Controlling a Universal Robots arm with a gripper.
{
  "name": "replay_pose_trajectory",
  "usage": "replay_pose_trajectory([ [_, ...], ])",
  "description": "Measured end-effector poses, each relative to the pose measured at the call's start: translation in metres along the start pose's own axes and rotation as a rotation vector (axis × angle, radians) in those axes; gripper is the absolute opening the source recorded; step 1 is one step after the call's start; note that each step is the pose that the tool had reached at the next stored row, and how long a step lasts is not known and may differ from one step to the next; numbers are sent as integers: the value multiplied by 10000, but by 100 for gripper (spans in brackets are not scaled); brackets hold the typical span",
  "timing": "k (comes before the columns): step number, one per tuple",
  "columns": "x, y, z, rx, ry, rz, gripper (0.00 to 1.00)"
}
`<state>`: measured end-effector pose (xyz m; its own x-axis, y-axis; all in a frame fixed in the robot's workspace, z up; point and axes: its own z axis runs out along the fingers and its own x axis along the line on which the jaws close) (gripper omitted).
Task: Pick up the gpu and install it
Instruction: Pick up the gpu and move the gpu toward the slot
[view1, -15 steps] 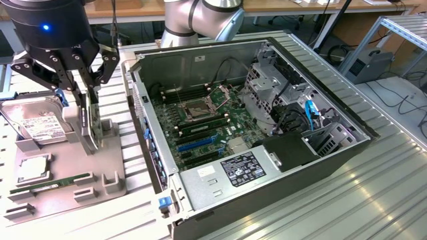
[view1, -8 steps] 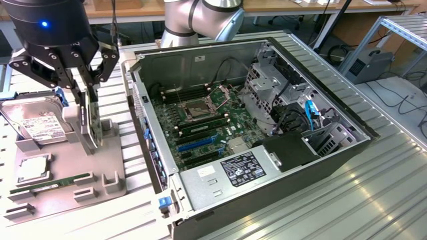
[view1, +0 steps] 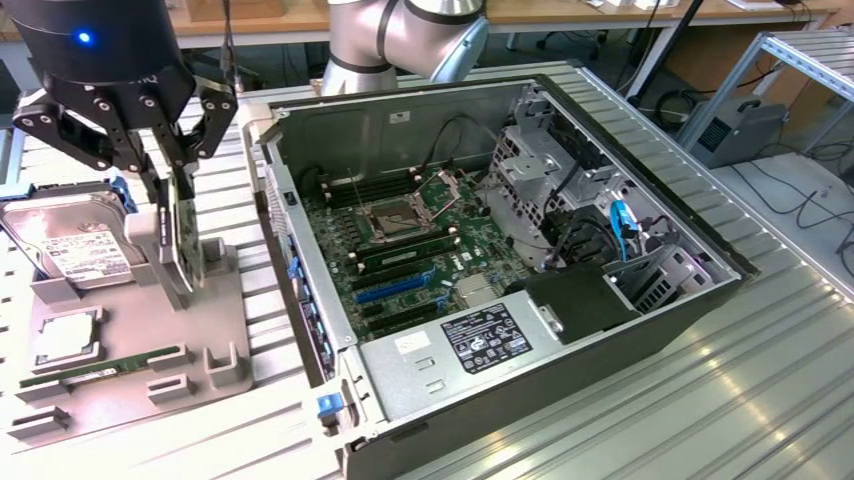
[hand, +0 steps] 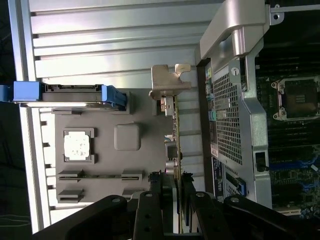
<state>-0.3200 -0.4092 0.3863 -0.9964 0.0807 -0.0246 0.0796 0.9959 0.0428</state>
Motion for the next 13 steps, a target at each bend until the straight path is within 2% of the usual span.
replay_pose_trajectory([
  [7, -2, 3, -62, 0, -1, 0, 27],
  [13, -2, 3, -76, 2, 2, 0, 27],
])
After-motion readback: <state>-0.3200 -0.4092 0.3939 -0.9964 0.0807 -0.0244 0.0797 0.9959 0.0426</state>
